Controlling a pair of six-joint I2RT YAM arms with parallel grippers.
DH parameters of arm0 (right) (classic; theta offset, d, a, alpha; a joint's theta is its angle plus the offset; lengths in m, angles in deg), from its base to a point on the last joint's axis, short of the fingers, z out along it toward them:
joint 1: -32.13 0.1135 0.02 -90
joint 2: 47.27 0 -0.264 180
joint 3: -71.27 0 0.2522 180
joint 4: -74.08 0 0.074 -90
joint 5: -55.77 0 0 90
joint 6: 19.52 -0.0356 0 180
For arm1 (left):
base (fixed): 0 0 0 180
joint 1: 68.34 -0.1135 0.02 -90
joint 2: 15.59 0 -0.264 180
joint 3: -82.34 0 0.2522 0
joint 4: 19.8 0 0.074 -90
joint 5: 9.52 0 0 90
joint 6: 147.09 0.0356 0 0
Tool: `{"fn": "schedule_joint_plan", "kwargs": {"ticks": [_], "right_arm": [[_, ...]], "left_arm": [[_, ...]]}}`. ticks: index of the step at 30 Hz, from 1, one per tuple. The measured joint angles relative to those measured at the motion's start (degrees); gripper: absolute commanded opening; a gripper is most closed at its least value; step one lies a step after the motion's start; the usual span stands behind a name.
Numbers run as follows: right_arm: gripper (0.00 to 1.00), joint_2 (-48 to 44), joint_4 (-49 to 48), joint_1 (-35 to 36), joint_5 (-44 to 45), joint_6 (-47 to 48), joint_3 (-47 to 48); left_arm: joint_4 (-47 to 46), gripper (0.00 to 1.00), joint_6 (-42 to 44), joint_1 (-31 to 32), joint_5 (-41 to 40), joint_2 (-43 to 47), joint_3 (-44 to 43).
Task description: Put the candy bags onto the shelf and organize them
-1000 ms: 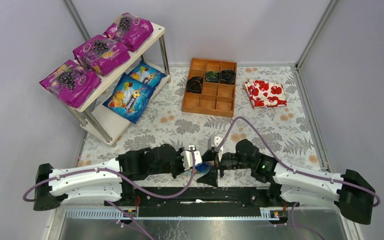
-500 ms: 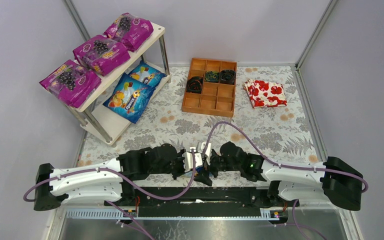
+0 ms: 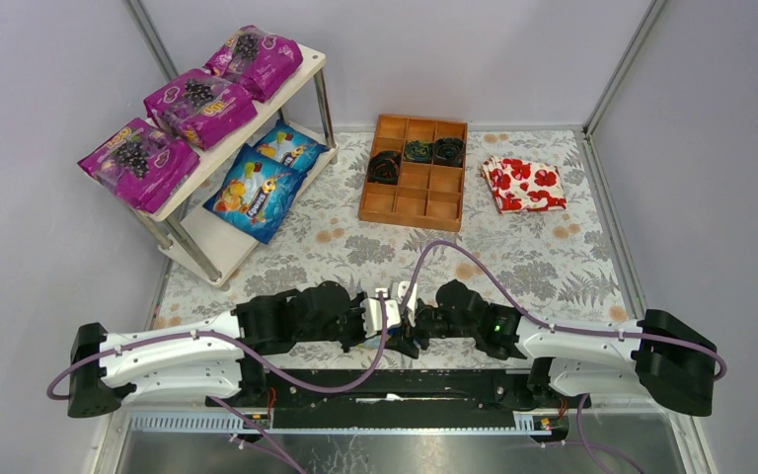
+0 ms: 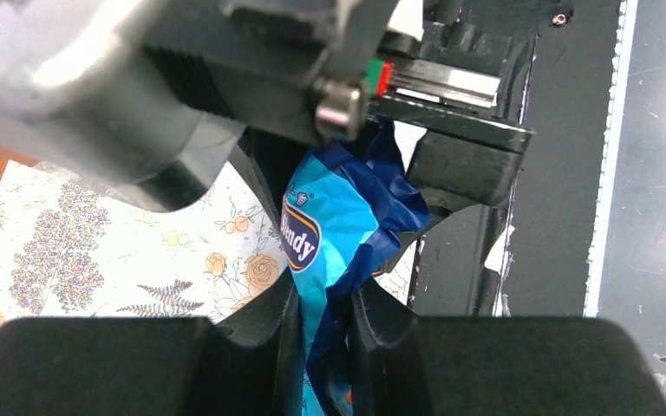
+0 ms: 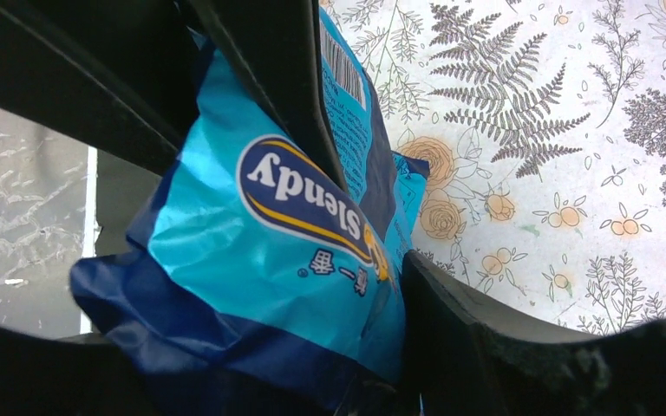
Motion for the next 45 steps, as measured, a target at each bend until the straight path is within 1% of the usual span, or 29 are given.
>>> {"fn": "schedule_joint_plan", "kwargs": {"ticks": [3, 5, 10, 11, 12, 13, 14, 15, 16, 17, 21, 23, 25, 29, 32, 37, 40, 45], "right_arm": [[0.51, 0.2, -0.9, 0.0, 0.0, 0.1, -0.2], [0.48, 0.5, -1.3, 0.0, 0.0, 0.2, -0.2], [0.39, 0.7, -2.6, 0.0, 0.1, -0.6, -0.7], [0.37, 0.7, -3.1, 0.0, 0.1, -0.9, -0.9], [0.35, 0.7, -3.7, 0.0, 0.2, -1.4, -1.2], [0.34, 0.7, -4.4, 0.0, 0.3, -2.0, -1.4], [0.34, 0.7, -5.0, 0.0, 0.5, -2.5, -1.8], [0.33, 0.7, -5.4, 0.0, 0.7, -3.3, -2.0], [0.33, 0.7, -5.7, 0.0, 1.1, -4.0, -2.3], [0.32, 0.7, -5.9, 0.0, 1.4, -4.8, -2.6], [0.27, 0.7, -6.6, 0.0, 2.6, -8.1, -3.2], [0.20, 1.0, -7.8, 0.0, 3.1, -9.7, -3.5], [0.14, 1.7, -9.5, 0.0, 4.0, -11.8, -4.0], [0.12, 4.4, -13.1, 0.0, 8.8, -18.6, -4.4], [0.10, 6.9, -15.9, -0.6, 12.8, -24.8, -4.4], [0.09, 12.9, -21.1, -4.4, 14.7, -36.2, -3.5], [0.09, 17.7, -21.1, -5.7, 14.6, -40.2, 0.7], [0.09, 26.0, -18.7, -6.0, 15.0, -44.6, 11.5]], "left_arm": [[0.0, 0.00, 0.0, 0.0, 0.0, 0.0, 0.0], [0.0, 0.00, 0.0, -0.2, -0.2, 0.1, 0.0], [-1.0, 0.13, -0.1, -0.5, -0.9, 0.7, 0.9], [-1.1, 0.18, -0.2, -0.5, -0.9, 0.7, 1.0], [-1.2, 0.25, -0.3, -0.6, -0.9, 0.7, 1.0], [-1.2, 0.34, -0.4, -0.7, -0.9, 0.7, 1.0], [-1.3, 0.45, -0.5, -0.8, -0.9, 0.7, 1.0], [-1.6, 0.60, -0.5, -0.8, -1.0, 0.7, 1.0], [-2.3, 0.67, -0.5, -0.8, -1.1, 0.9, 1.0], [-3.4, 0.73, -0.5, -0.8, -1.1, 1.3, 1.0], [-6.7, 0.87, -0.4, -0.8, -2.2, 4.1, 0.8], [-6.7, 0.92, -0.5, -0.8, -3.5, 5.2, 0.0], [-6.8, 0.94, -0.9, -0.8, -5.3, 6.4, -1.3], [-7.4, 0.96, -1.9, -0.8, -8.6, 8.7, -5.3], [-10.2, 0.96, -2.2, -0.8, -10.5, 11.0, -8.3], [-16.3, 0.99, -2.2, -0.8, -11.5, 12.8, -10.3], [-19.0, 0.99, -2.1, -0.8, -11.2, 11.6, -11.0], [-20.0, 0.99, -2.0, -0.8, -10.3, 8.3, -12.8]]}}
